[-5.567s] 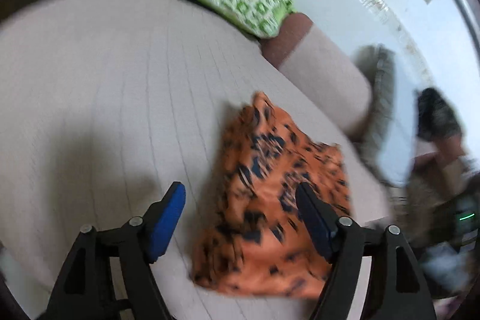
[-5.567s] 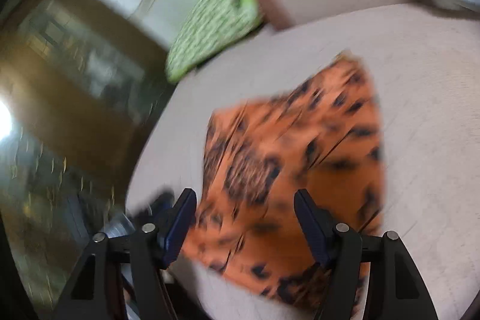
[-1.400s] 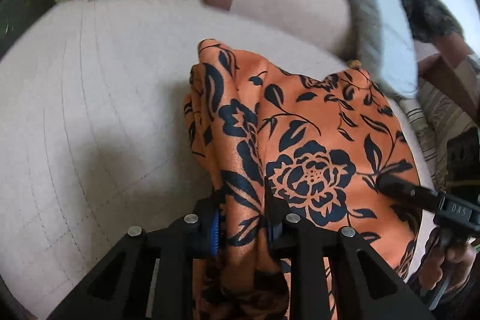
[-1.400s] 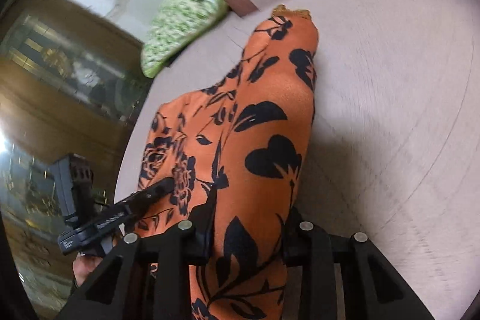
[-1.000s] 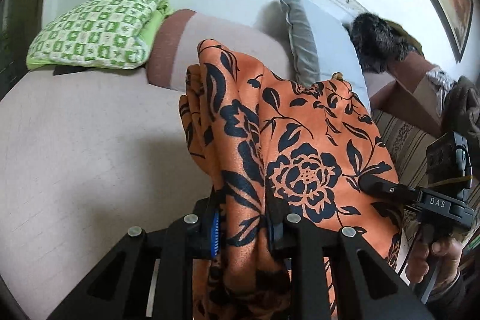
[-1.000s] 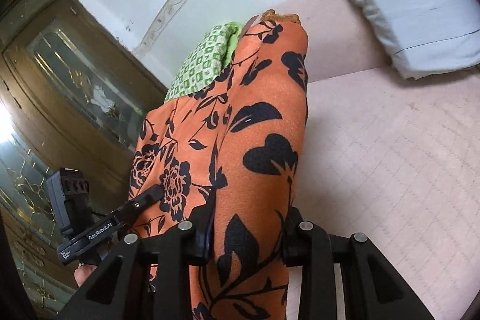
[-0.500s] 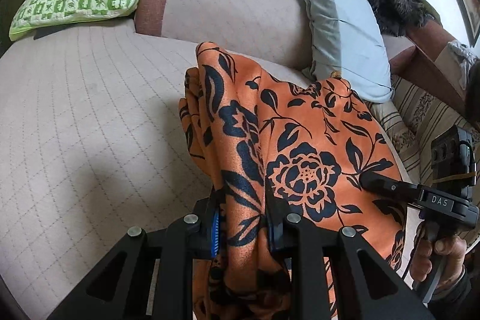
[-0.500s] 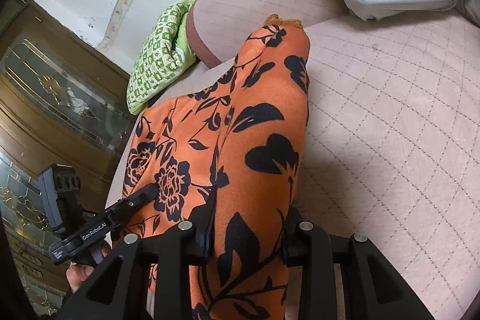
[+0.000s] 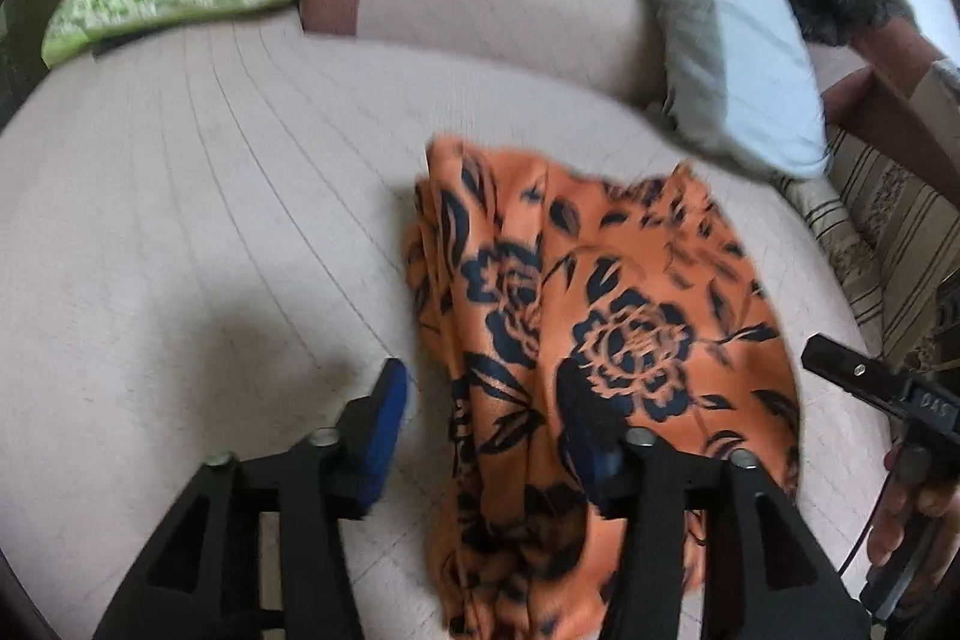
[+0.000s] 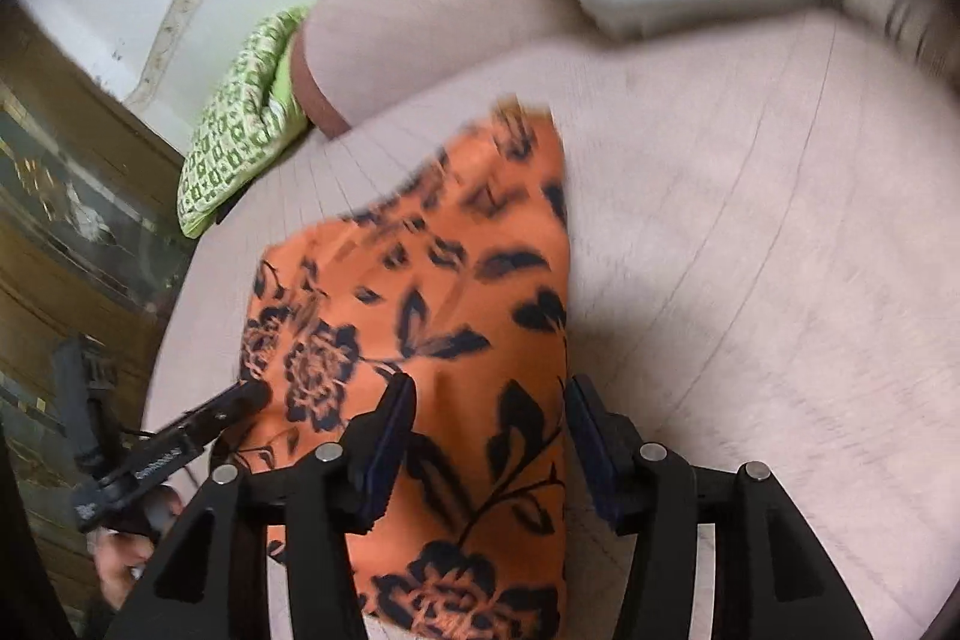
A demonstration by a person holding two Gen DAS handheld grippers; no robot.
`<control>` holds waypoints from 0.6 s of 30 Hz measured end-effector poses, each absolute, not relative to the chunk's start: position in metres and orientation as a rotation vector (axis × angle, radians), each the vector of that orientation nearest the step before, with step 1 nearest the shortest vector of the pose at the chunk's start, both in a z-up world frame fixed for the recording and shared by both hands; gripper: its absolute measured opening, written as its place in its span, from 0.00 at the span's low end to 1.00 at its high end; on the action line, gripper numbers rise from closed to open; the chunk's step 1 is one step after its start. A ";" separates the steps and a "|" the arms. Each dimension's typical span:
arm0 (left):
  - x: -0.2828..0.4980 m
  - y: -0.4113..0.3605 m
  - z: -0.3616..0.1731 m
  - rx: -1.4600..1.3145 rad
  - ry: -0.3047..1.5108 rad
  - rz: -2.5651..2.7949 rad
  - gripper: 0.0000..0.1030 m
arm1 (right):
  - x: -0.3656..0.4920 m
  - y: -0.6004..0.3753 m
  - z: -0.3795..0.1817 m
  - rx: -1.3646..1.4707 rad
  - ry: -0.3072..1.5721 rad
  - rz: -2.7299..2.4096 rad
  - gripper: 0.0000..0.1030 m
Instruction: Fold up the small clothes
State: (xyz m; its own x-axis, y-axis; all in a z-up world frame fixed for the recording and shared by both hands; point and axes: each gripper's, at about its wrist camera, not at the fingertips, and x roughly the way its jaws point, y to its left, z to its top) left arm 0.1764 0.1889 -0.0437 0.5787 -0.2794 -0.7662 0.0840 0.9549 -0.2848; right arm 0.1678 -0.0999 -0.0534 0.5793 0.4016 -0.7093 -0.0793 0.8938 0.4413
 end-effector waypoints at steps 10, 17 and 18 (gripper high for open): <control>0.149 0.192 -0.083 -0.100 1.013 -0.159 0.78 | 0.145 -0.084 -0.087 0.512 1.026 0.391 0.71; 0.127 0.190 -0.070 -0.022 0.926 -0.171 0.78 | 0.189 -0.099 -0.045 0.552 0.908 0.412 0.71; 0.128 0.188 -0.078 0.011 0.944 -0.156 0.78 | 0.204 -0.103 -0.048 0.599 0.907 0.411 0.71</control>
